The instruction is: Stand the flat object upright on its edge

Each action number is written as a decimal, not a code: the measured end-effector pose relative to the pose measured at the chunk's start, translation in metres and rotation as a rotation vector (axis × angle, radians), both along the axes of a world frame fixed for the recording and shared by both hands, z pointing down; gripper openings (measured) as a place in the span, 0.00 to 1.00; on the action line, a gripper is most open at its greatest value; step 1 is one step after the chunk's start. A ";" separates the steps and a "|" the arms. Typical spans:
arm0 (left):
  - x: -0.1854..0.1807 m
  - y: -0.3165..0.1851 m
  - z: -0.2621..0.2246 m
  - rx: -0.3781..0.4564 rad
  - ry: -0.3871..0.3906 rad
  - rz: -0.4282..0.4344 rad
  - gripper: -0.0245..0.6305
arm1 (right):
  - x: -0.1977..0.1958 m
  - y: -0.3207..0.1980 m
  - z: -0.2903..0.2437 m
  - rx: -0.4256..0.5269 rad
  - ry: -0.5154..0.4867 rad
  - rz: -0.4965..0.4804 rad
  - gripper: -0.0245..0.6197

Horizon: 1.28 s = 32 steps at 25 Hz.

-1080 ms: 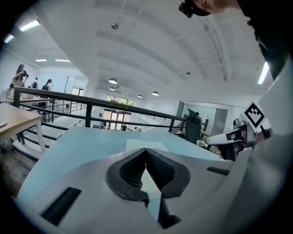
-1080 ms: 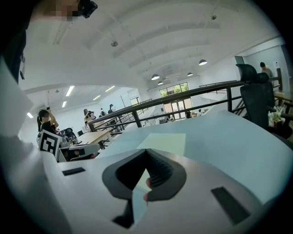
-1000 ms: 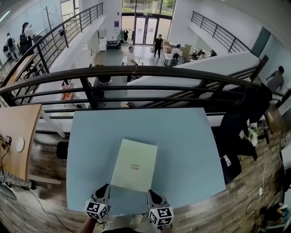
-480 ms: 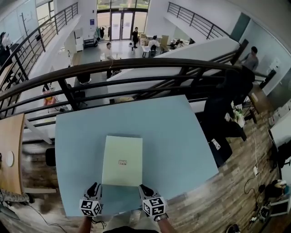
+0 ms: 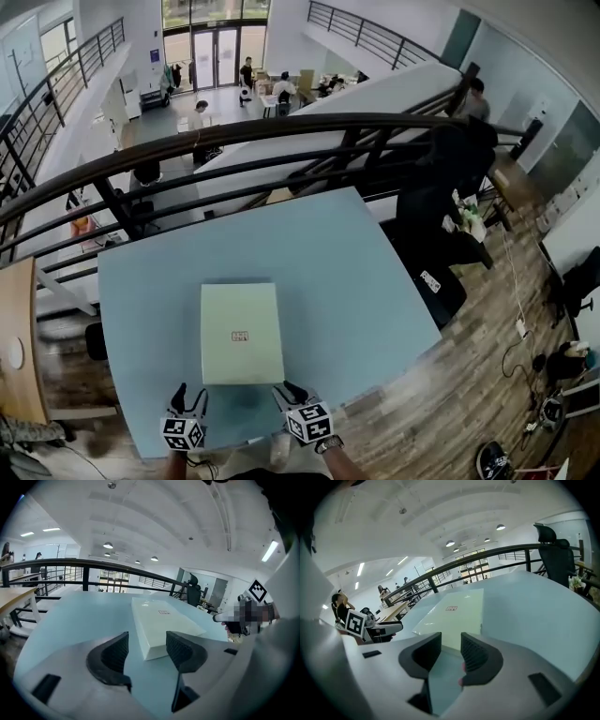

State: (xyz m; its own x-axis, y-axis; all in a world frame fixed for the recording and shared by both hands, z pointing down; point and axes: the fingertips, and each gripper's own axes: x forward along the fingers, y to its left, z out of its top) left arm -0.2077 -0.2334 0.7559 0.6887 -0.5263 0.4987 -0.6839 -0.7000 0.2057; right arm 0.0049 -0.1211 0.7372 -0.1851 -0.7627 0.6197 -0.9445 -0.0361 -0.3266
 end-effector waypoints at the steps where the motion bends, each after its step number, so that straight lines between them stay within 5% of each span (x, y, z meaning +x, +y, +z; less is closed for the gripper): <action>1: -0.002 0.003 0.002 -0.008 -0.002 0.003 0.40 | -0.003 0.003 0.002 -0.005 -0.007 0.000 0.22; 11: 0.006 0.011 0.019 -0.013 -0.027 0.053 0.43 | -0.001 0.004 0.023 -0.022 -0.018 -0.037 0.38; 32: 0.038 0.010 0.050 -0.007 -0.095 0.209 0.43 | 0.004 -0.002 0.057 -0.065 0.042 -0.107 0.40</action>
